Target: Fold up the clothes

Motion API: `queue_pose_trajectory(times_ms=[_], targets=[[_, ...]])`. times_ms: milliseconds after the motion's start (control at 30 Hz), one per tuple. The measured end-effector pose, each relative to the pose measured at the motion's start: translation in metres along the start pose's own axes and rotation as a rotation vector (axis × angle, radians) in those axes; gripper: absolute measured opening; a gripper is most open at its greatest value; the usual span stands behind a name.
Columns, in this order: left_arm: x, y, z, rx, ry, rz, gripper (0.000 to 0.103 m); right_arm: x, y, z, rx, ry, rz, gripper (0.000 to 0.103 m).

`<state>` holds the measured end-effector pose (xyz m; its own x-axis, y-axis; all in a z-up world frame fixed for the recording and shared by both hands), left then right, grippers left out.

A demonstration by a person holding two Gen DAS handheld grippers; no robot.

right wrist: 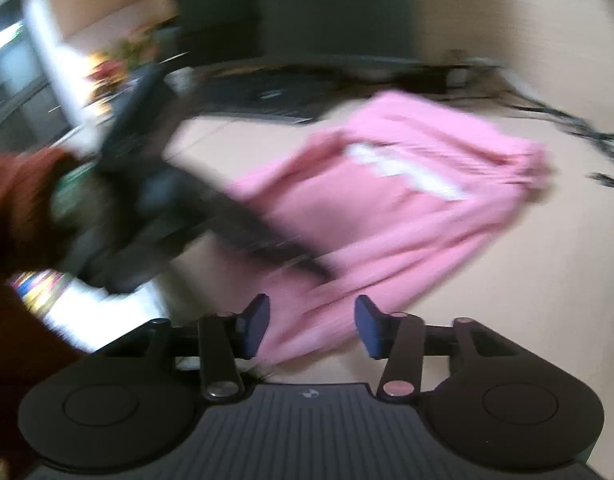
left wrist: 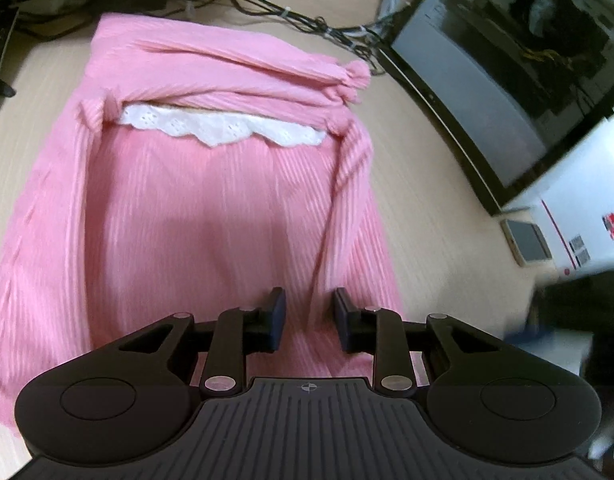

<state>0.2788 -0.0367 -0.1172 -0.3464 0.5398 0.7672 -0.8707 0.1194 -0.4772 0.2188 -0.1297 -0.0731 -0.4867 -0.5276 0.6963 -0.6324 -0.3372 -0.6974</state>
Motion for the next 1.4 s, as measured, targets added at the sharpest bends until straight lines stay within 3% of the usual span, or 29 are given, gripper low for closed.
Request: queue_pose_trajectory(times_ms=[100,233,400,567,733,833,967,1000,1033,1067,1100,1133,1400], targets=[[0.000,0.009,0.008,0.004,0.031,-0.020,0.027,-0.010,-0.014,0.032,-0.094,0.079,0.036,0.021],[-0.007,0.021,0.027,0.007,0.091,-0.049,0.024,-0.052,-0.035,0.061,-0.158,0.144,0.050,0.020],[-0.013,0.026,0.045,-0.014,0.114,-0.057,0.024,-0.105,-0.039,0.062,-0.072,0.177,-0.022,0.023],[0.002,0.030,0.034,-0.001,0.114,-0.064,0.028,-0.111,-0.043,0.060,-0.031,0.185,-0.044,0.025],[0.035,0.018,0.026,-0.009,0.117,0.007,0.037,-0.109,-0.041,0.059,-0.028,0.185,-0.043,0.026],[0.046,0.003,0.014,-0.030,0.055,0.052,0.044,-0.105,-0.040,0.052,-0.010,0.172,-0.042,0.040],[0.023,-0.004,0.022,-0.033,0.072,0.022,0.038,-0.103,-0.041,0.044,0.005,0.176,-0.045,0.048],[0.015,0.000,0.025,-0.056,0.057,0.003,0.036,-0.098,-0.042,0.044,-0.007,0.170,-0.038,0.055],[0.008,0.003,0.028,-0.079,0.043,-0.015,0.030,-0.093,-0.042,0.043,-0.018,0.163,-0.031,0.071],[0.002,0.007,0.027,-0.096,0.017,-0.034,0.027,-0.084,-0.043,0.045,-0.019,0.173,-0.010,0.080],[-0.003,0.012,0.025,-0.112,-0.011,-0.054,0.024,-0.075,-0.042,0.046,0.003,0.206,0.015,0.094],[-0.004,0.012,0.025,-0.124,-0.015,-0.058,0.024,-0.066,-0.041,0.047,0.031,0.244,0.039,0.101],[-0.004,0.010,0.020,-0.124,0.010,-0.073,0.024,-0.070,-0.011,0.060,0.125,0.485,-0.034,0.103]])
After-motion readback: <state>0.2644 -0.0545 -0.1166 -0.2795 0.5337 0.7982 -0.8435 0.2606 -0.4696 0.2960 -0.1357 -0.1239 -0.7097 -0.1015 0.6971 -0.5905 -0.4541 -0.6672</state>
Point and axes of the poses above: each gripper's, at about its wrist camera, not at the fingertips, and x roughly against the way its jaws point, z to its right, y to its underside, the point moved 9 cm from there along -x, roughly the way its jaws point, and after that the axes turned 3 degrees about x, right-handed, at the moved point
